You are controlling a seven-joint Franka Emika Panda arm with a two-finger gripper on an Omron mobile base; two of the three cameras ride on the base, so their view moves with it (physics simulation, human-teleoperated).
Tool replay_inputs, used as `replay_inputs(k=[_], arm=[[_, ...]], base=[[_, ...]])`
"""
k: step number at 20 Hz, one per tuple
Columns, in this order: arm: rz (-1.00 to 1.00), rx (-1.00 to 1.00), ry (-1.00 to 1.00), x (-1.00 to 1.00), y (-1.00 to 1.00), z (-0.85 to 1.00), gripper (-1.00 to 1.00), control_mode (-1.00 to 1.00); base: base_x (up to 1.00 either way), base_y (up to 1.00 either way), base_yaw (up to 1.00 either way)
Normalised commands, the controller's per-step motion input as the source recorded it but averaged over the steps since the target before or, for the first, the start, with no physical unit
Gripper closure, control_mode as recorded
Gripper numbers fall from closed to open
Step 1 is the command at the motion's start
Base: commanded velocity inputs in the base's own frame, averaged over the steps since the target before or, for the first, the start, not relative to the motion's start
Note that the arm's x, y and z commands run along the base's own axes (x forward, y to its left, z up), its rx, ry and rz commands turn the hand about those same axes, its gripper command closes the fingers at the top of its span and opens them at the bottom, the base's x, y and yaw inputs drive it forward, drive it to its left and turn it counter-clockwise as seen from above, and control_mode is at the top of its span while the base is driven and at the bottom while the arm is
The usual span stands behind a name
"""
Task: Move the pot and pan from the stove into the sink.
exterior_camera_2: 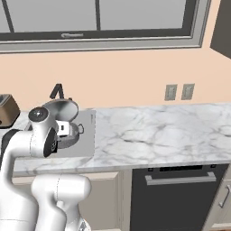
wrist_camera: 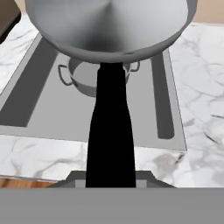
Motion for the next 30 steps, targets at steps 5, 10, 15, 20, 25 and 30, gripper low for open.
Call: replay_inputs(k=[5,10,15,20,25,30], arm=[[0.00,0.05,0.05,0.31,0.04,-0.18,1.00,-1.00],[0.00,0.00,0.03,0.23,0.03,-0.25,1.00,-1.00],[0.00,0.00,0.01,0.51,0.25,-0.24,1.00,-1.00],[0.00,0.00,0.09,0.63,0.40,-0.29,1.00,-1.00],[0.00,0.00,0.18,0.63,0.36,-0.24,1.00,-1.00],[0.02,0.00,0.19,0.63,0.28,-0.32,1.00,-1.00]], base=[[0.00,0.00,0.00],[0.00,0.00,0.00],[0.00,0.00,0.00],[0.00,0.00,0.00],[0.00,0.00,0.00],[0.00,0.00,0.00]])
